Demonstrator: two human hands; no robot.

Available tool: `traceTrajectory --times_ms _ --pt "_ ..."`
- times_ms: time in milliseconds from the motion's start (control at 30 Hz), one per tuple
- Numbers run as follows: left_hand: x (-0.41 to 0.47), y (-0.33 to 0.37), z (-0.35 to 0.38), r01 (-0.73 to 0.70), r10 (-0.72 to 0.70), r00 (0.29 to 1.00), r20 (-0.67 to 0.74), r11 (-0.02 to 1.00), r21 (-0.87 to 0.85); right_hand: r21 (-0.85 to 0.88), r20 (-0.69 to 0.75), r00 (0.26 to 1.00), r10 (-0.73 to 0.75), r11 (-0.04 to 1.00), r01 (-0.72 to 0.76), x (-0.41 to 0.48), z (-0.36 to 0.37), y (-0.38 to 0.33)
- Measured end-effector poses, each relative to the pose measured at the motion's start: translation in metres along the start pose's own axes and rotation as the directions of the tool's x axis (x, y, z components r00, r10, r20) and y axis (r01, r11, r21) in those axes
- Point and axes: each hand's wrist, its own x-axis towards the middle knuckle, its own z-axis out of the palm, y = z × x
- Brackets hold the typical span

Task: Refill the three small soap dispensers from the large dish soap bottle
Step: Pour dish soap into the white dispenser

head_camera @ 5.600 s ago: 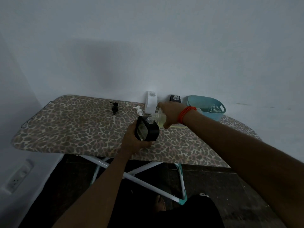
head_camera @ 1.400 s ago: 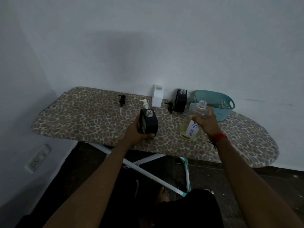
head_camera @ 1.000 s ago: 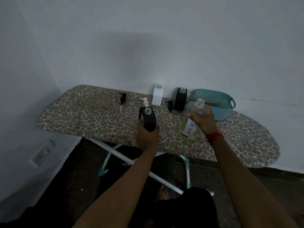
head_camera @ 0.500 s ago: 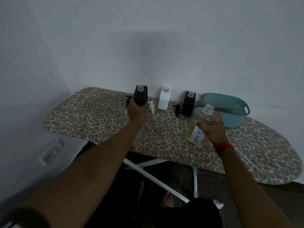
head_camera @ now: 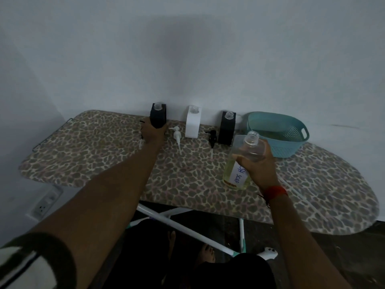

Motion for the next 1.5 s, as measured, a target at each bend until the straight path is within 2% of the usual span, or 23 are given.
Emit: traceTrajectory --times_ms 233,300,400,467,533,633,700,800,900,967,1100,1167,1267,1367,1500 --pt "-0.006 -0.003 -0.001 0.029 -0.03 0.999 -0.02 1.0 -0.004 0.01 -0.007 1.0 0.001 1.0 -0.001 -0.001 0.001 -0.004" --pt "-0.018 -0.005 -0.004 0.035 -0.039 0.997 -0.06 0.997 -0.063 0.005 -0.007 1.0 0.004 1.0 -0.004 -0.002 0.002 -0.005" --pt "-0.048 -0.005 -0.001 -0.079 0.052 0.983 -0.173 0.985 -0.152 0.007 -0.008 1.0 0.003 1.0 -0.003 -0.003 0.002 -0.007" --pt "-0.067 0.0 0.008 -0.159 0.124 0.973 -0.192 0.971 -0.179 0.005 -0.004 1.0 0.001 1.0 -0.001 -0.004 0.002 -0.007" --pt "-0.079 0.011 0.021 -0.191 0.172 0.978 -0.115 0.964 -0.186 0.005 -0.004 1.0 0.003 1.0 -0.003 -0.004 0.002 -0.008" --pt "-0.082 0.033 0.04 -0.206 0.211 0.972 0.099 0.977 -0.062 0.003 -0.009 1.0 0.005 1.0 -0.005 -0.003 0.0 -0.007" --pt "-0.078 0.047 0.053 -0.198 0.198 0.967 0.161 0.98 -0.017 -0.006 -0.007 1.0 0.006 1.0 -0.006 -0.003 0.0 -0.006" --pt "-0.071 0.063 0.067 -0.095 0.098 0.984 0.148 0.995 -0.027 -0.005 -0.004 1.0 0.005 1.0 -0.005 -0.003 0.0 -0.004" --pt "-0.06 0.069 0.073 -0.025 0.02 0.992 0.121 0.999 0.038 0.015 0.002 1.0 0.016 1.0 -0.016 -0.002 -0.001 -0.002" --pt "-0.056 0.069 0.07 -0.024 0.018 0.993 0.114 0.998 0.051 0.026 0.01 1.0 0.016 1.0 -0.017 -0.001 0.0 -0.002" --pt "-0.056 0.071 0.049 -0.069 0.078 0.993 0.091 0.993 -0.095 0.025 0.013 1.0 0.01 1.0 -0.01 -0.001 -0.001 -0.001" --pt "-0.059 0.067 0.028 -0.099 0.118 0.985 0.124 0.984 -0.148 0.019 0.009 1.0 0.01 1.0 -0.01 -0.002 -0.001 -0.002" --pt "-0.071 0.046 -0.005 -0.13 0.177 0.954 0.243 0.972 -0.197 0.004 -0.001 1.0 0.01 1.0 -0.01 -0.002 0.0 -0.005" --pt "-0.086 0.014 -0.031 -0.171 0.246 0.887 0.391 0.961 -0.217 -0.003 -0.009 1.0 0.024 1.0 -0.024 -0.004 0.001 -0.007" --pt "-0.103 -0.011 -0.053 -0.1 0.232 0.79 0.568 0.962 -0.254 -0.013 -0.005 0.999 0.041 0.999 -0.041 -0.006 0.002 -0.01"
